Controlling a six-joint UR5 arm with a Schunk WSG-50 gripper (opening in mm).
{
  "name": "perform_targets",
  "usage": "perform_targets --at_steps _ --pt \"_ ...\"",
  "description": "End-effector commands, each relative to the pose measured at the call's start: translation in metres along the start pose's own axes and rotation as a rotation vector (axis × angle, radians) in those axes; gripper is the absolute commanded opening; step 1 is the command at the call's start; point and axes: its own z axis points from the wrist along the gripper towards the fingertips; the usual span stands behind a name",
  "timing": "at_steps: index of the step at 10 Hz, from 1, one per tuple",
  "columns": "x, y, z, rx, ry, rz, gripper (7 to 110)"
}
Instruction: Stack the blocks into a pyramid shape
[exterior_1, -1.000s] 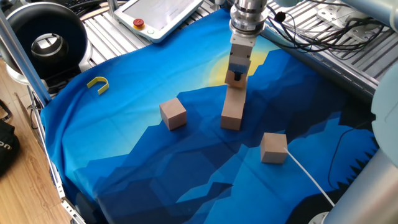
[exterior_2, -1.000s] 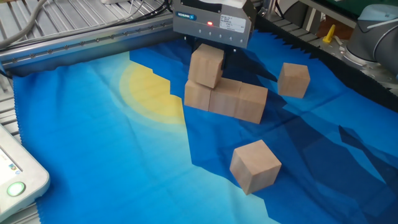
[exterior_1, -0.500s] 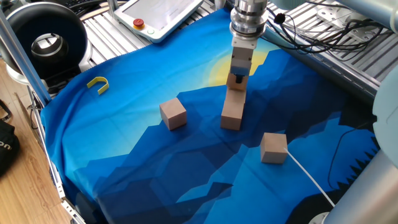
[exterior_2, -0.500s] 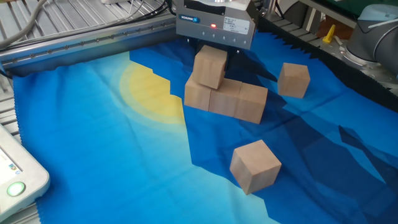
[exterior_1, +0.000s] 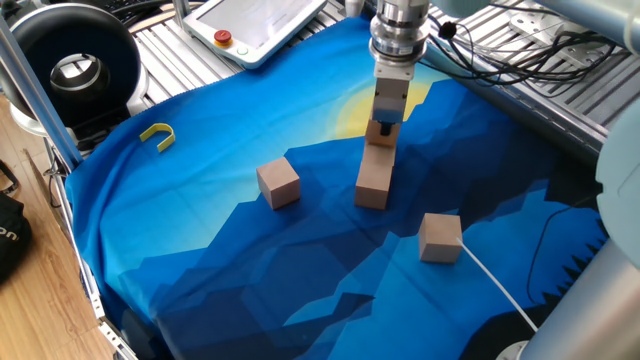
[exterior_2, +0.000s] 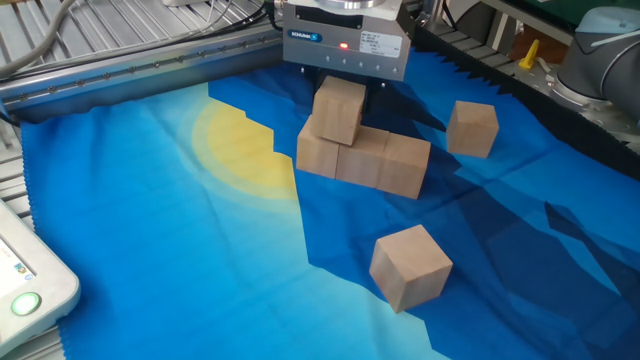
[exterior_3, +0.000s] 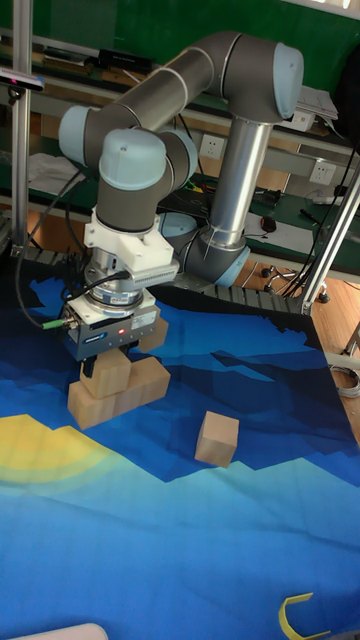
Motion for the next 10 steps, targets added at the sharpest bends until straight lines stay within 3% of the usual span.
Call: perform_targets --at_steps 1,10 --pt "-0.0036 0.0066 0.0008 -0.044 -0.021 0.027 7" --pt "-0.0020 0.0026 0.0055 -0.057 -0.021 -0.004 7"
